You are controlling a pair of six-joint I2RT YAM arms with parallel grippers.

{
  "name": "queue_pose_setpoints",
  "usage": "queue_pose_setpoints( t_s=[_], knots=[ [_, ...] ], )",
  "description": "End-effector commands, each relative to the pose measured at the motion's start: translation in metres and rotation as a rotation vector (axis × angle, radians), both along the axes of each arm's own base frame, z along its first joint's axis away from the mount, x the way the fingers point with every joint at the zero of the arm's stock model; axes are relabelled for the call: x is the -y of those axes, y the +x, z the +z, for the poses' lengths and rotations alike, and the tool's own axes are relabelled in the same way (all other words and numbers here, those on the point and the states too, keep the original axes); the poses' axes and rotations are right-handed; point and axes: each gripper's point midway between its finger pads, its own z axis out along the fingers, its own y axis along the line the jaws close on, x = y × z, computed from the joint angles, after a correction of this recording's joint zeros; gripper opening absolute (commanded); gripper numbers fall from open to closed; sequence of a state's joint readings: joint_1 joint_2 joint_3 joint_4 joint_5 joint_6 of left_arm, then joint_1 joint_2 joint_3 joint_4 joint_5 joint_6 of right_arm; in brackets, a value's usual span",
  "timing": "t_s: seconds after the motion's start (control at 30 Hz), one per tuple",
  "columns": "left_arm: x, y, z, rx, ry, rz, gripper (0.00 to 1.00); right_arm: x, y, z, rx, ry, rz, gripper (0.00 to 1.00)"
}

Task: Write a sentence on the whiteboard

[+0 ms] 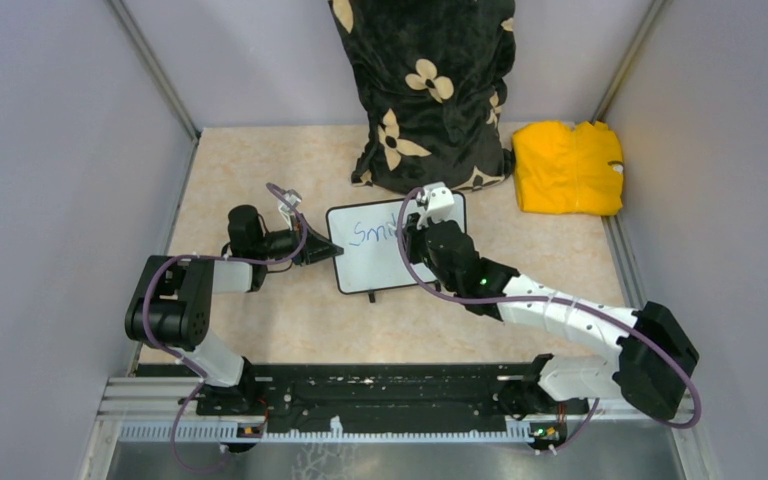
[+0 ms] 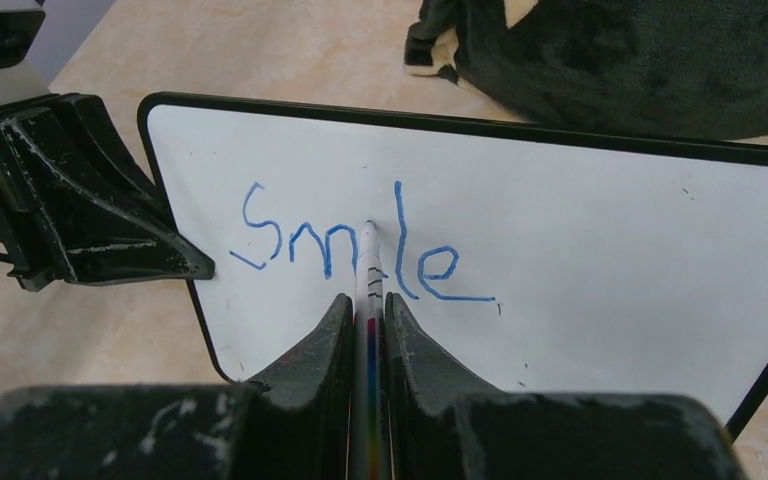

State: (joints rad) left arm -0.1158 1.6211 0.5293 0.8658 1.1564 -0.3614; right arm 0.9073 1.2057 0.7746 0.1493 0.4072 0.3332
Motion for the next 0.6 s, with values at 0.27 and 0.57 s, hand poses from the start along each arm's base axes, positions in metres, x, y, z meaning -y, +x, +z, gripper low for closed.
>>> queue_pose_setpoints(
  t_s=[0.27, 0.57],
  knots=[
    [0.002, 0.004, -0.004, 0.017, 0.024, 0.011, 0.0, 0.001, 0.012, 0.02, 0.038, 0.022, -0.057, 0.0],
    [0.002, 0.004, -0.003, 0.022, 0.024, 0.011, 0.0, -0.007, -0.009, 0.058, 0.08, 0.134, 0.06, 0.0]
  ],
)
